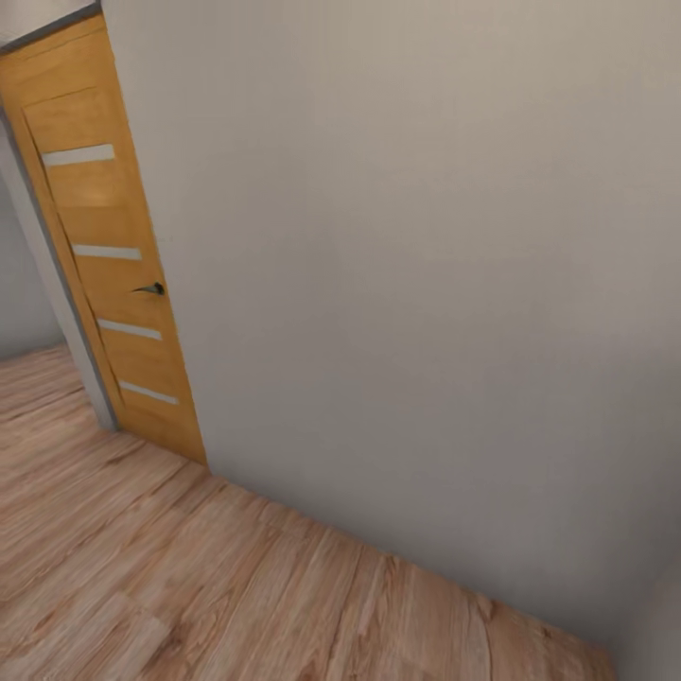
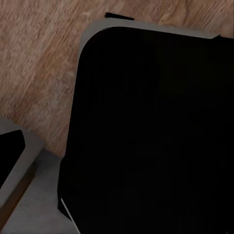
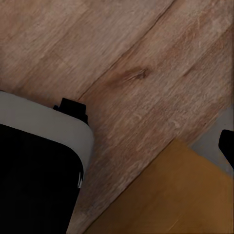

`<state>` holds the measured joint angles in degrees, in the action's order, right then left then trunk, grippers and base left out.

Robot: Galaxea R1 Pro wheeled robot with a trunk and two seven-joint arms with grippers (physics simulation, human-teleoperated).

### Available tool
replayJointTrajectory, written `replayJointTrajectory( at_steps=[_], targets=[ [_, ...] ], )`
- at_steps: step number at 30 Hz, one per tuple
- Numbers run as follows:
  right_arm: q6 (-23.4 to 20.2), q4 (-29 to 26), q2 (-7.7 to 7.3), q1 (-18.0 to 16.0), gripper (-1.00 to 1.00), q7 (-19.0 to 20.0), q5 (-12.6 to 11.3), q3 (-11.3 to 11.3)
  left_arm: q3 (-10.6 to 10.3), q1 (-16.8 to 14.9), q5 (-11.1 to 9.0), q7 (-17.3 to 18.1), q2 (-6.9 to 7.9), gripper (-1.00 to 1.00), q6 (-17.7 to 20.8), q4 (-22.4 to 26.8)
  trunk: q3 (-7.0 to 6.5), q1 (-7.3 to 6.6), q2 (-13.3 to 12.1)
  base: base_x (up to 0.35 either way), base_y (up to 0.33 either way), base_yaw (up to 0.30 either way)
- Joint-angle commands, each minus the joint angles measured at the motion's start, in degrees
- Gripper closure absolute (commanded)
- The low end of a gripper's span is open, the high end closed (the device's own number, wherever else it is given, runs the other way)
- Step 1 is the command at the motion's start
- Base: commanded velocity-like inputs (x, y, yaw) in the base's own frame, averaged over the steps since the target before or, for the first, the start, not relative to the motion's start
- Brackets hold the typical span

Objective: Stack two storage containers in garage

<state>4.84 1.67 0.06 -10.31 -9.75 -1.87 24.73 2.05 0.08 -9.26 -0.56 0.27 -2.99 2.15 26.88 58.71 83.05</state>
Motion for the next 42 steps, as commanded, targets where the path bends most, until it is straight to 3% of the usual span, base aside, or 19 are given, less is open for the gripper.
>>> replayJointTrajectory(
  at_steps=[1,9,13,19,42],
  targets=[
    [0.34,0.18,0.02,-0.06,-1.00,-0.10,-0.21,0.31,0.16,0.01,-0.23,-0.05,-0.01,-1.00,-0.09,0.05,0.05,0.02,0.02,0.143,0.000,0.281],
    [0.45,0.18,0.17,-0.06,-1.00,-0.03,-0.27,0.27,0.15,0.01,-0.23,-0.05,0.07,-1.00,-0.09,0.05,0.05,0.02,0.02,0.030,0.000,0.281],
    [3.42,0.20,-0.12,-0.06,-1.00,2.77,-6.08,0.24,0.14,0.01,-0.38,-0.05,0.08,-1.00,-0.09,0.05,0.05,0.02,0.02,0.001,0.000,0.281],
    [3.93,0.18,-0.54,-0.03,-1.00,5.19,-8.68,0.26,0.15,0.01,-0.37,-0.05,0.01,-1.00,-0.09,0.05,0.05,0.02,0.02,0.000,0.000,0.281],
    [3.82,0.18,-1.46,-0.06,-1.00,5.27,-8.68,0.32,0.16,0.01,-0.41,-0.05,0.01,-1.00,-0.15,0.05,0.05,0.02,0.02,0.000,0.000,0.281]
  ],
)
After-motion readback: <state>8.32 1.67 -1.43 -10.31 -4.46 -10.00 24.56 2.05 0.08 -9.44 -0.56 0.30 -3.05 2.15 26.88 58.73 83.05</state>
